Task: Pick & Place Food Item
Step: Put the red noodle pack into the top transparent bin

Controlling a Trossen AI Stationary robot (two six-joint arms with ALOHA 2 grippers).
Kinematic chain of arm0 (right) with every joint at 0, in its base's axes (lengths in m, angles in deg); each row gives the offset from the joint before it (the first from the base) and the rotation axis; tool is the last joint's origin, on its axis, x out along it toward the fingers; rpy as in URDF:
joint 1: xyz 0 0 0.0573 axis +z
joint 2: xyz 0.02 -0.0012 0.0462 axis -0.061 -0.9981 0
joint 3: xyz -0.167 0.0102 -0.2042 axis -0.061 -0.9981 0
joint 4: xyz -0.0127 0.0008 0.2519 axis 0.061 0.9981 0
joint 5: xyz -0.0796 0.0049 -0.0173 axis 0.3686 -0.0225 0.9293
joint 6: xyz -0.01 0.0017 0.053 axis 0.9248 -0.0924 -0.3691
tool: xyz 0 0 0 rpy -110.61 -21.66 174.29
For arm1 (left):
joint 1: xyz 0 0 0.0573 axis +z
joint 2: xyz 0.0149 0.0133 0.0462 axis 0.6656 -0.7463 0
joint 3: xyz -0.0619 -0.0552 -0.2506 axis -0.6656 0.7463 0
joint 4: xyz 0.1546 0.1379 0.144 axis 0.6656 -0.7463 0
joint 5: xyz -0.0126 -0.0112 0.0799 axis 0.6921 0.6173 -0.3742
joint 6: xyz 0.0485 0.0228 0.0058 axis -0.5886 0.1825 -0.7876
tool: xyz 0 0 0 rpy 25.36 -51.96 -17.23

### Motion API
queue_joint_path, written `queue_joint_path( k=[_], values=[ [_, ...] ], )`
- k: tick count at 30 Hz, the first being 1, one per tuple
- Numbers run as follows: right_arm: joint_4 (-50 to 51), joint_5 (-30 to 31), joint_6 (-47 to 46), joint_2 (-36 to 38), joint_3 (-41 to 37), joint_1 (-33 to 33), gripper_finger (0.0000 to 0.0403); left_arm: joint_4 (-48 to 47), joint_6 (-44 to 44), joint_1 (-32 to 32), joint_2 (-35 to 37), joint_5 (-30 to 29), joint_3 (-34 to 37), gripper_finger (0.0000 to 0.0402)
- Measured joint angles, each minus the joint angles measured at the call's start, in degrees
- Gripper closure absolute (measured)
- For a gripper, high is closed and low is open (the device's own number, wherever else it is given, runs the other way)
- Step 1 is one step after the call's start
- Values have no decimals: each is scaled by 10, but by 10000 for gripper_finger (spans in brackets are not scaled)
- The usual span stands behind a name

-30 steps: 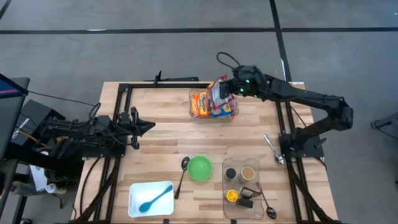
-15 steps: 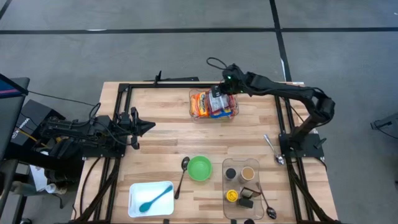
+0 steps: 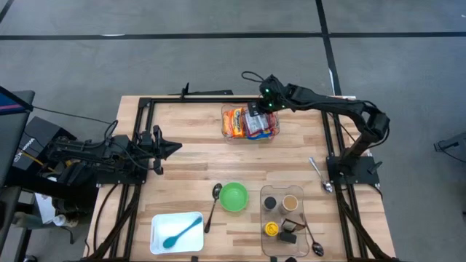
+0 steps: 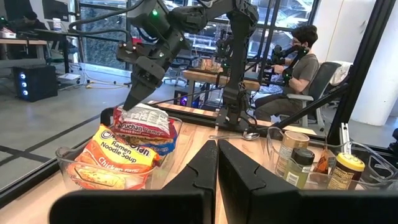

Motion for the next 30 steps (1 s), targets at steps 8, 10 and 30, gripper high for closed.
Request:
queue_joint_path(
  k=[8,10,30],
  values=[
    [10,-2,3,0,0,-1,376,0,0,0,0,0,0,394],
    [9,-2,5,0,0,-1,357,0,0,0,0,0,0,394],
    [11,-5,37,22,0,-15,260,0,0,0,0,0,0,394]
  ],
)
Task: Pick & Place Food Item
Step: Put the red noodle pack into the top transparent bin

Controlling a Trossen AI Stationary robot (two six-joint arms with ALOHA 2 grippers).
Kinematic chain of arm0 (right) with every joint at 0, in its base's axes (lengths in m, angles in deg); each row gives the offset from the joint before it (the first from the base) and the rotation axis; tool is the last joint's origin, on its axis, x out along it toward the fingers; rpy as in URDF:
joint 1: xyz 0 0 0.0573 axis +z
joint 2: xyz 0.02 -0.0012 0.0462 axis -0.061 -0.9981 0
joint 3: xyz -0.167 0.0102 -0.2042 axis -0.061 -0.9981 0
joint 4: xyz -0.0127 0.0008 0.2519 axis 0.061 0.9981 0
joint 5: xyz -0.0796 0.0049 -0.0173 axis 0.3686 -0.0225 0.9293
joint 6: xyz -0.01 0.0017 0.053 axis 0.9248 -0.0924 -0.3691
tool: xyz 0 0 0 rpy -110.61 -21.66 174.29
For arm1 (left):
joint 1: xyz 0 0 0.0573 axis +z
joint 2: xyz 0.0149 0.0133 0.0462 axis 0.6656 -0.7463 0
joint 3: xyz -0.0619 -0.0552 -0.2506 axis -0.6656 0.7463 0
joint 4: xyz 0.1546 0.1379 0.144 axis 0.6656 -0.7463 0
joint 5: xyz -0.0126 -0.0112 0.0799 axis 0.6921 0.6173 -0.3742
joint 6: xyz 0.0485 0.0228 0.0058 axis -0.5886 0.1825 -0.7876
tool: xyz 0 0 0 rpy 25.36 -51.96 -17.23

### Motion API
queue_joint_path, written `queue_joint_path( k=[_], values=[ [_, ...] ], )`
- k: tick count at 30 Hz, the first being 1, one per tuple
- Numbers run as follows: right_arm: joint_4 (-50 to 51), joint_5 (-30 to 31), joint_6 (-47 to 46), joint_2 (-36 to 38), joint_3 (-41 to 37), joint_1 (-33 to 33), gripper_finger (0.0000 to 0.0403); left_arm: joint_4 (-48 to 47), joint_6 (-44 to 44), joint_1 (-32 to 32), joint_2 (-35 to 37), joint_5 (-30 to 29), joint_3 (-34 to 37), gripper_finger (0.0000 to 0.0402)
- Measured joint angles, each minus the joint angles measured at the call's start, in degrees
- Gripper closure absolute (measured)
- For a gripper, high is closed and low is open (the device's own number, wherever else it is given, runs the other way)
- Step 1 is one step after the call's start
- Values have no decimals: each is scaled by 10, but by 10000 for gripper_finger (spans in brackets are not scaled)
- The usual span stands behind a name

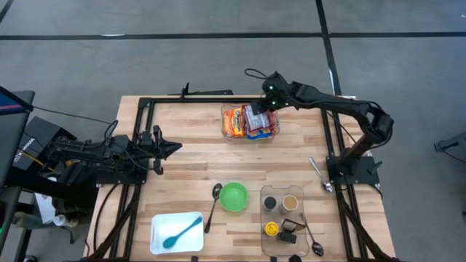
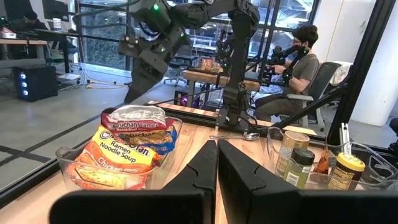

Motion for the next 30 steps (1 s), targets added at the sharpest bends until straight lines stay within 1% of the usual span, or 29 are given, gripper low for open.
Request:
queue_joint_path(
  k=[6,10,13,19,22,30],
  values=[
    [1,0,2,38,0,4,274,0,0,0,0,0,0,394],
    [1,-10,49,58,0,22,292,0,0,0,0,0,0,394],
    [1,-31,75,59,0,41,318,0,0,0,0,0,0,394],
    [3,-31,136,34,-2,75,393,0,0,0,0,0,0,394],
    [7,-31,157,16,-2,86,393,0,0,0,0,0,0,394],
    [10,-29,160,-30,-2,90,399,0,0,0,0,0,0,394]
  ],
)
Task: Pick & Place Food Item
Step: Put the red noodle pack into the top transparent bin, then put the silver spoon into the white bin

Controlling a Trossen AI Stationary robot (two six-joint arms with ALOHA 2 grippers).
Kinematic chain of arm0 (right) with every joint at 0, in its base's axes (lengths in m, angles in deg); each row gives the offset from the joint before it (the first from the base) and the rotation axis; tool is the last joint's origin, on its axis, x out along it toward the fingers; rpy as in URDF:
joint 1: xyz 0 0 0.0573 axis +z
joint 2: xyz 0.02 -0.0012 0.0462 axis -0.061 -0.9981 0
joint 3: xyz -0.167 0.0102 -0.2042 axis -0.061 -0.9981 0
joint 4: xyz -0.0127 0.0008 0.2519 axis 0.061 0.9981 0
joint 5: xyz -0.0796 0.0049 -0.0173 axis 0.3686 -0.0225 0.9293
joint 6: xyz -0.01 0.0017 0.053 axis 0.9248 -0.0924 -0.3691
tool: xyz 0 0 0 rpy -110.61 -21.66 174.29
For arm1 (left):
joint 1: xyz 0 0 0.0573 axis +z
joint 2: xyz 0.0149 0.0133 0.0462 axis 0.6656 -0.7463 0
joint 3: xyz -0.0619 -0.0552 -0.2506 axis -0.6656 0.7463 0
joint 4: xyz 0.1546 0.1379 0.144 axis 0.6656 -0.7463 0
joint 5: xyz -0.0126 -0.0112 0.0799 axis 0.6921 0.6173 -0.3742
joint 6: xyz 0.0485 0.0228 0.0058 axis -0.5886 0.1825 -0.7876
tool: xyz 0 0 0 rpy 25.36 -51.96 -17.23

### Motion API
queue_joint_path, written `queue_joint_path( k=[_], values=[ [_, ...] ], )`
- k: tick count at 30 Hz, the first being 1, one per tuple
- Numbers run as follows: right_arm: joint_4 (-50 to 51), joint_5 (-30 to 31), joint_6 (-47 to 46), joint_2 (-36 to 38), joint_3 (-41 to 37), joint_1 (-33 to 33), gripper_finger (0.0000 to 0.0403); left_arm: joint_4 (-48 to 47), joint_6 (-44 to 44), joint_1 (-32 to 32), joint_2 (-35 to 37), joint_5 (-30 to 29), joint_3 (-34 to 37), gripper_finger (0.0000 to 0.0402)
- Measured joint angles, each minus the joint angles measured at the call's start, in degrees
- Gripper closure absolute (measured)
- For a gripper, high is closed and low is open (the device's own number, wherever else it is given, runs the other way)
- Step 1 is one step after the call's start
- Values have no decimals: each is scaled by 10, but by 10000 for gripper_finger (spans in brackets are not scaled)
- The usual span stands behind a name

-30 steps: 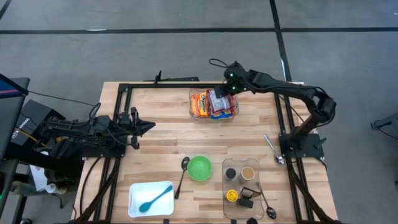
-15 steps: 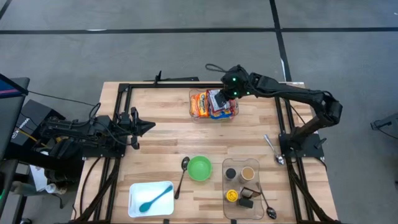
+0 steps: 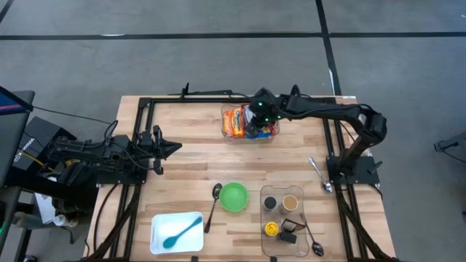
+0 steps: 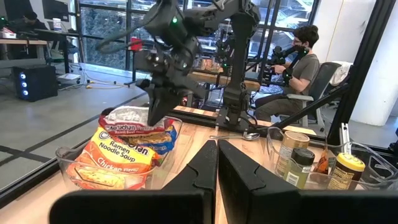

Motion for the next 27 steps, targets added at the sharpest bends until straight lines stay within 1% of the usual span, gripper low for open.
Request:
queue_joint_path(
  k=[4,14,20,27],
  values=[
    [-2,0,6,-4,-1,1,401,0,0,0,0,0,0,394],
    [-1,0,9,31,-1,9,402,0,0,0,0,0,0,394],
    [11,1,14,81,-1,28,402,0,0,0,0,0,0,394],
    [87,0,19,157,0,76,402,0,0,0,0,0,0,394]
  ],
)
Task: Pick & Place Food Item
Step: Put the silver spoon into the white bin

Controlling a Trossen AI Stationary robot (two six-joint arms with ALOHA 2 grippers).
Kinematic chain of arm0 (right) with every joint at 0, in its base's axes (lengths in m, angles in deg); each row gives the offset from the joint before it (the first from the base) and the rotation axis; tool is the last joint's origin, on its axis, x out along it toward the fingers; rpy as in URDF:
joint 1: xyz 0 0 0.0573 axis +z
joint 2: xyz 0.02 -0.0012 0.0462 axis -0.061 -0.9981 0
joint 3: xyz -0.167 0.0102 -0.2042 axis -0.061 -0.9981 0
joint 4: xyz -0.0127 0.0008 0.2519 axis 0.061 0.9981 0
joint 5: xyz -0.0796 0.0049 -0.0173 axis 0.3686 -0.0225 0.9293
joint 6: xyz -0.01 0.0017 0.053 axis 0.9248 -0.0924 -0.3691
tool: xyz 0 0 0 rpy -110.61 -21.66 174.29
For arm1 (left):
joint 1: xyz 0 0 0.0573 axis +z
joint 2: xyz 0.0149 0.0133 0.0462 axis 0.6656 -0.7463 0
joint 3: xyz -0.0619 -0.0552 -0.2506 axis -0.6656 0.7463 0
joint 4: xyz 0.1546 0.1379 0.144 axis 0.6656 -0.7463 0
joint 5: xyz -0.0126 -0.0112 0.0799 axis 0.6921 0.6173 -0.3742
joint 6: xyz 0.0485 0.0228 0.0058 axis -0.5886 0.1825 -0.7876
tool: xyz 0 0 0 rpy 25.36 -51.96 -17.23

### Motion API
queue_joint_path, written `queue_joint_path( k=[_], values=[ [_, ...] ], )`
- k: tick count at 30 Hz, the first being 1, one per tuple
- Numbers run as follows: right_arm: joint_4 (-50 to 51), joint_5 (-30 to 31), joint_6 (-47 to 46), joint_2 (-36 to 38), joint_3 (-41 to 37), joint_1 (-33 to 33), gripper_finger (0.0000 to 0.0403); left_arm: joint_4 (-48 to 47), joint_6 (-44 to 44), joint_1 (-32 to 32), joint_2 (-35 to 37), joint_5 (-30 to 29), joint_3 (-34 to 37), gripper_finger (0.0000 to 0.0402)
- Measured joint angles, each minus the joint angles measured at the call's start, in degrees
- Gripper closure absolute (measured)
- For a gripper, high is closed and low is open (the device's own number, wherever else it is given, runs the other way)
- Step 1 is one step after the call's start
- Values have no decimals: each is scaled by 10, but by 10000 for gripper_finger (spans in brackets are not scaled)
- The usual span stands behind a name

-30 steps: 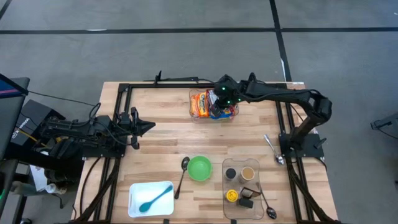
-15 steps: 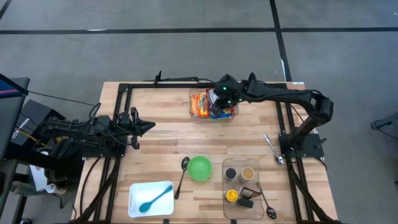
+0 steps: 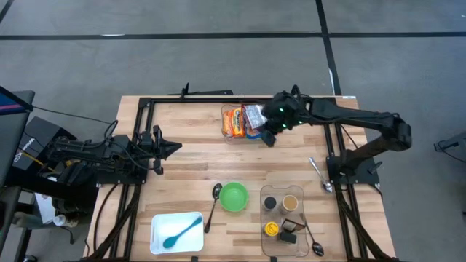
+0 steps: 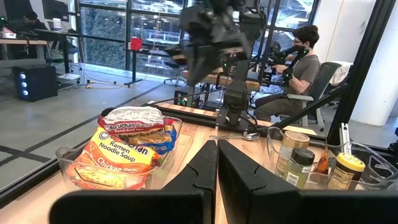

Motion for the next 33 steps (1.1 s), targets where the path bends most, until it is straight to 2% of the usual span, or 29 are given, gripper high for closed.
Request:
queue_joint_path(
  k=[5,9,15,22,25,33],
  values=[
    [83,0,-7,48,0,41,402,0,0,0,0,0,0,394],
    [153,11,-56,79,0,72,402,0,0,0,0,0,0,394],
    [253,79,-134,107,0,121,402,0,0,0,0,0,0,394],
    [378,217,-253,111,0,172,402,0,0,0,0,0,0,394],
    [424,255,-309,107,0,185,402,0,0,0,0,0,0,394],
    [416,270,-331,106,0,200,402,0,0,0,0,0,0,394]
  ],
)
